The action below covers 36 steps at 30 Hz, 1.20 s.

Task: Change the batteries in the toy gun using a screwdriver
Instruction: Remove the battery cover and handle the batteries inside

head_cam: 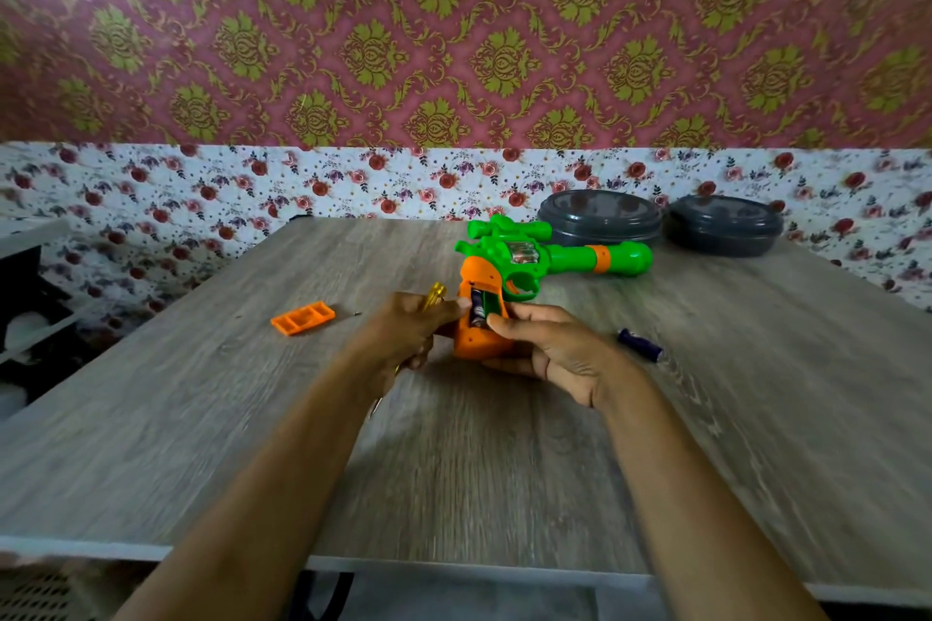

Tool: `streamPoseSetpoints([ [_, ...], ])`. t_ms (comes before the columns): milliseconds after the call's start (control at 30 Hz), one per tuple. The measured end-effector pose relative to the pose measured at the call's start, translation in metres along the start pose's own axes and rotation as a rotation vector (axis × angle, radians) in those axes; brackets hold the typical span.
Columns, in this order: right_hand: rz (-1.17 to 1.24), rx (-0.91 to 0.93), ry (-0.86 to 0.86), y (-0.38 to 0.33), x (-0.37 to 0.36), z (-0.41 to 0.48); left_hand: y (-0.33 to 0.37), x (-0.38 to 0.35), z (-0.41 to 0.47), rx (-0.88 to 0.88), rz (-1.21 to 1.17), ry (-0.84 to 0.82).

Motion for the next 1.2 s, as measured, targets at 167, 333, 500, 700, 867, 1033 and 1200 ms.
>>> streamPoseSetpoints([
  [167,-0.177,0.079,0.186,-0.006,0.010,0.000,0.013,0.000,-0.003,-0.110,0.102,0.051],
  [333,-0.261,0.110,0.280,-0.010,0.015,0.001,0.023,-0.003,-0.005,-0.185,0.123,0.047],
  [500,-0.359,0.112,0.360,-0.014,0.014,-0.006,0.021,-0.001,-0.005,-0.187,0.182,0.078],
  [700,-0.524,0.151,0.487,-0.021,0.013,-0.014,0.016,0.003,-0.002,-0.176,0.217,0.134],
  [867,-0.921,0.385,0.848,-0.046,0.001,-0.034,0.003,0.008,0.002,-0.091,0.198,0.171],
  [1033,-1.139,0.380,0.927,-0.052,-0.012,-0.043,-0.003,0.006,0.000,-0.031,0.162,0.158],
  [1200,-0.959,0.339,0.958,-0.049,0.002,-0.044,-0.001,0.001,-0.002,-0.030,0.120,0.143],
])
Point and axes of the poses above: each hand's wrist, its own z-axis towards the middle knuckle, its own x-axis out of the back of the hand, y = z × x, the point moved 10 cm from there along z, towards the middle knuckle, and after that the axes turned 9 degrees about -x, right-handed, at the moved point
